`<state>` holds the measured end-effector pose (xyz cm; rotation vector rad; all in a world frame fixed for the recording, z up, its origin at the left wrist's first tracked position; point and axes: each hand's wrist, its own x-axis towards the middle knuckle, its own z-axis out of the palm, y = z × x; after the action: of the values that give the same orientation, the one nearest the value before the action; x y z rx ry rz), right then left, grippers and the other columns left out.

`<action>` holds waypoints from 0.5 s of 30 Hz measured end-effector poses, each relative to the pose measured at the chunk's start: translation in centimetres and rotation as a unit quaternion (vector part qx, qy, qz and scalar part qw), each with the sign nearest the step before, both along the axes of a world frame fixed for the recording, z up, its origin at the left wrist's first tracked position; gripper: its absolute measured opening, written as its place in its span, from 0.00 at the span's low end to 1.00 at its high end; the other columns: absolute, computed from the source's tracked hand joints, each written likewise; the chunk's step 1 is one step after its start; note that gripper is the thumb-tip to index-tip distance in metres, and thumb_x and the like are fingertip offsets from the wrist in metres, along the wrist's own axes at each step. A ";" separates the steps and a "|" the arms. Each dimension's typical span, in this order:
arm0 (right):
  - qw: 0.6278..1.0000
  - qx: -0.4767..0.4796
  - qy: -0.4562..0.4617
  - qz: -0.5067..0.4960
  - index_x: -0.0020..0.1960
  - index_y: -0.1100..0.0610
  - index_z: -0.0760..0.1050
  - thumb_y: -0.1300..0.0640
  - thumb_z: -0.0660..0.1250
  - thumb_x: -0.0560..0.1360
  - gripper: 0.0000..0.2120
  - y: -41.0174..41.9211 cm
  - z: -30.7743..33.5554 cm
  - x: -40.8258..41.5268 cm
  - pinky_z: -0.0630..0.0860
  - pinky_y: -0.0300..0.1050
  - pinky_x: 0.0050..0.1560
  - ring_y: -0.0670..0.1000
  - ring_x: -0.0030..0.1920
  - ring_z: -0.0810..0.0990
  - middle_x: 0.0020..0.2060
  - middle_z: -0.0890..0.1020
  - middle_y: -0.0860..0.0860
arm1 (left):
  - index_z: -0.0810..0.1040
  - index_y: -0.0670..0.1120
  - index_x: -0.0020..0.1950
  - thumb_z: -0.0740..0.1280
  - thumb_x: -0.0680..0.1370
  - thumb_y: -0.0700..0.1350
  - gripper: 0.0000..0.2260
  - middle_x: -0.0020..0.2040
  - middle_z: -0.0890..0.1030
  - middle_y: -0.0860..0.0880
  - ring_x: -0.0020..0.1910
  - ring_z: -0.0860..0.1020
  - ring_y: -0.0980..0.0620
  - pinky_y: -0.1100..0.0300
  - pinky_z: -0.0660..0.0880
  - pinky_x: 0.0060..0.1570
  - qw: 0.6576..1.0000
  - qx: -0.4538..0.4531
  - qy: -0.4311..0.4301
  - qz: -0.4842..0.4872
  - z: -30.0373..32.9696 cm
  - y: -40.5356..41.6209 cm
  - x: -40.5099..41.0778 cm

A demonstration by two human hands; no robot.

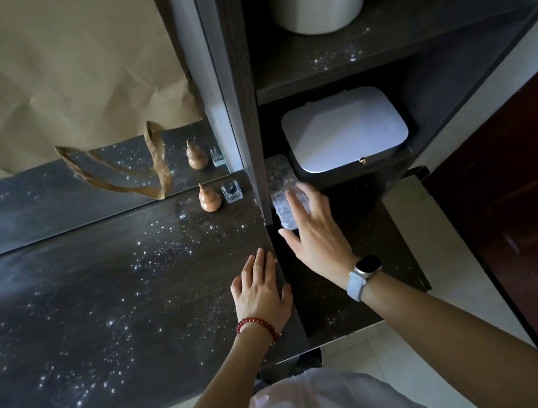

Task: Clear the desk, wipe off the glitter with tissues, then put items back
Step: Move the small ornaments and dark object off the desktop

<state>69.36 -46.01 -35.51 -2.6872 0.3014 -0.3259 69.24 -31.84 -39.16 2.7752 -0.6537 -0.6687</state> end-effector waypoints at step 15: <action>0.984 -0.159 0.058 0.054 0.66 0.59 0.66 0.62 0.69 0.64 0.31 -0.9 0.9 0.5 0.70 0.54 0.62 0.59 0.67 0.69 0.64 0.75 0.56 | 0.49 0.49 0.75 0.55 0.78 0.53 0.28 0.77 0.47 0.51 0.75 0.46 0.51 0.51 0.49 0.72 1.000 0.001 0.001 0.002 0.1 -0.1 -0.2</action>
<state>69.86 -46.87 -34.63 -3.0293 0.1466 -0.1970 69.05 -31.93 -39.09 2.7767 -0.6476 -0.6713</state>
